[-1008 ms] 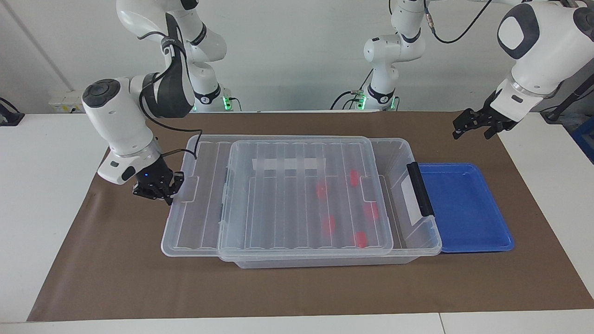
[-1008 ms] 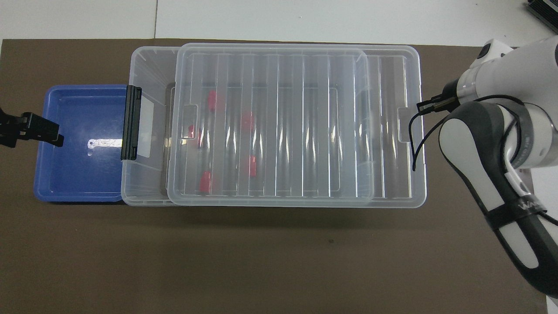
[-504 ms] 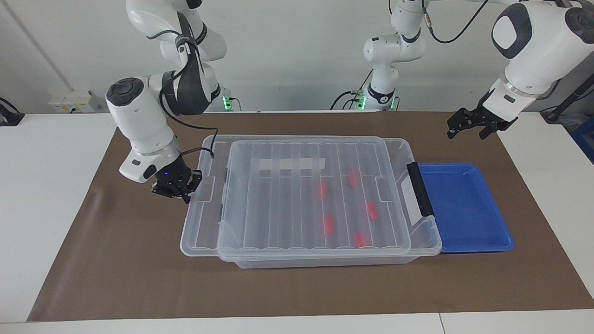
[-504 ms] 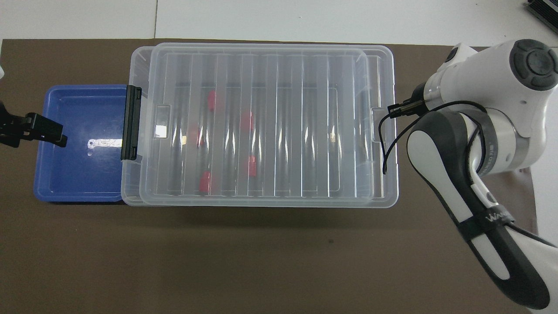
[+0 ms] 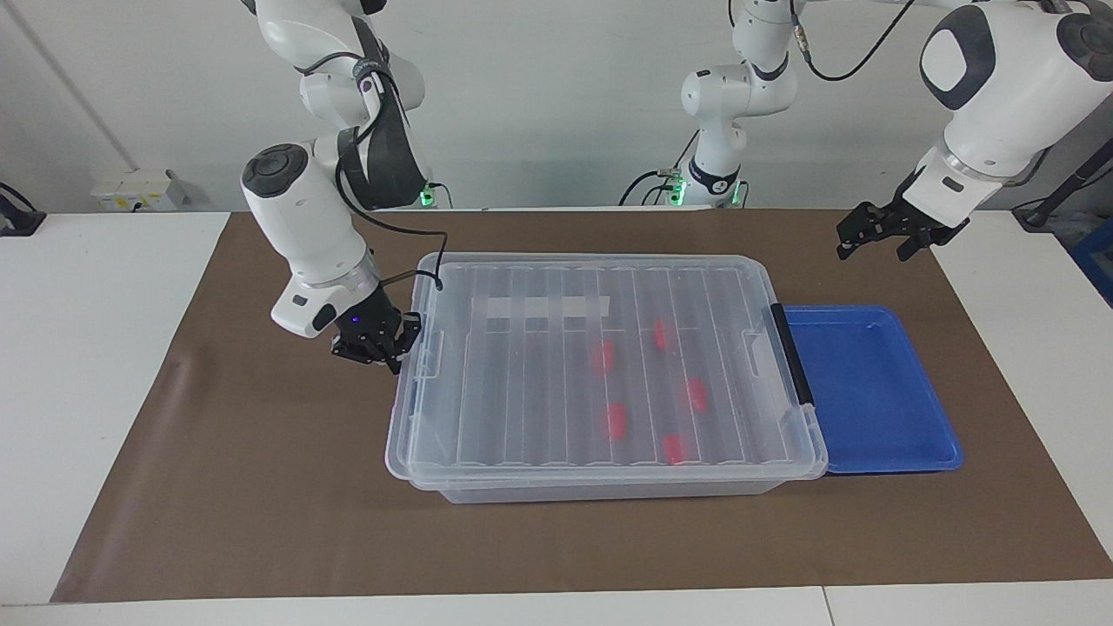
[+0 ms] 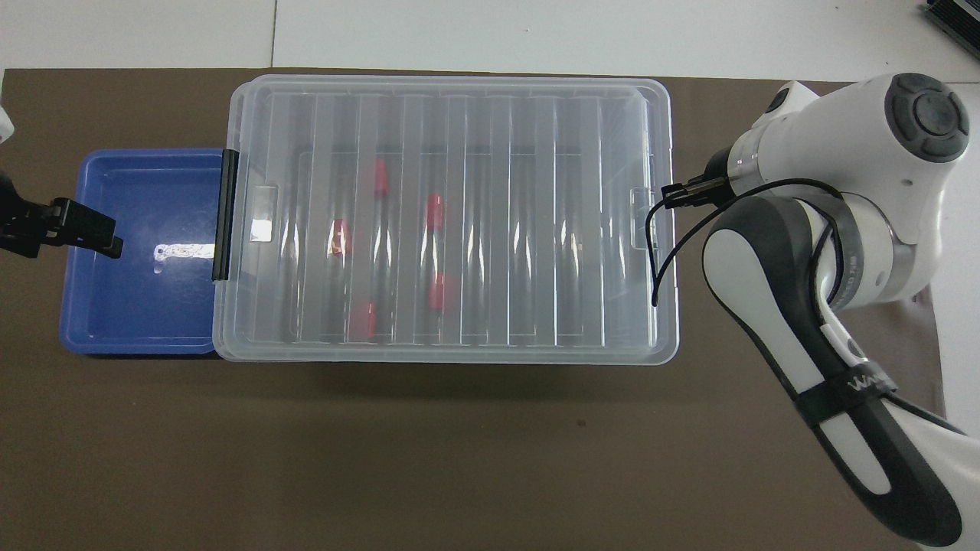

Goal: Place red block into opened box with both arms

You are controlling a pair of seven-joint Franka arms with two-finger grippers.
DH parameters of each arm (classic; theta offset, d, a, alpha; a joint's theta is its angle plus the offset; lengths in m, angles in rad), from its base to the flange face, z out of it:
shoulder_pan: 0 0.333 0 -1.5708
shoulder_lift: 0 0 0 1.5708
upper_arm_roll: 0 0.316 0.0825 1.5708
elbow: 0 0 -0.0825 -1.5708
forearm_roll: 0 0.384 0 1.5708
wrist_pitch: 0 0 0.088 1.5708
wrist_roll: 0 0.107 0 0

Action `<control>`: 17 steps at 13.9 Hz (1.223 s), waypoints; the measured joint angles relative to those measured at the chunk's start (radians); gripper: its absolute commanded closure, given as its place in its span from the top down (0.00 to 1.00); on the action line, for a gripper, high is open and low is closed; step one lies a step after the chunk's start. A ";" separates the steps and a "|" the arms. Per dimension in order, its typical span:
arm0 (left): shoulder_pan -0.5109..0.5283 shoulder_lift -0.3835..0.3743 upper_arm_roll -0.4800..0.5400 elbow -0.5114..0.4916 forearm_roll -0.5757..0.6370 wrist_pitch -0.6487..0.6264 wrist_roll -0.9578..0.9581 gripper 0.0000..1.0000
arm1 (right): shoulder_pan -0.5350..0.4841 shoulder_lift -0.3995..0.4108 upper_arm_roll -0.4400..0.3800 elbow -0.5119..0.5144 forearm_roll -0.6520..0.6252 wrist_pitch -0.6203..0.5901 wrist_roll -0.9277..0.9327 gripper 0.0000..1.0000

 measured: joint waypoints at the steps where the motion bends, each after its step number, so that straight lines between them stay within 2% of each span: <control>1: 0.000 0.000 -0.001 0.001 0.000 0.000 0.000 1.00 | 0.000 0.000 -0.001 0.000 0.000 0.000 0.000 0.98; 4: 0.000 0.000 -0.003 0.006 0.000 0.000 0.000 1.00 | -0.021 -0.009 -0.015 0.008 -0.054 -0.017 0.001 1.00; 6: 0.000 0.000 -0.003 0.009 0.000 0.000 0.000 1.00 | -0.066 -0.040 -0.021 0.035 -0.120 -0.111 0.005 1.00; 11: 0.000 0.000 -0.003 0.010 0.000 0.000 0.000 1.00 | -0.142 -0.167 -0.025 0.080 -0.165 -0.324 0.168 1.00; 15: 0.000 0.000 -0.004 0.011 0.000 0.016 0.000 1.00 | -0.175 -0.290 -0.028 0.103 -0.164 -0.504 0.188 1.00; 17: 0.000 -0.001 -0.004 0.014 0.000 0.058 0.000 1.00 | -0.179 -0.321 -0.028 0.100 -0.163 -0.554 0.201 1.00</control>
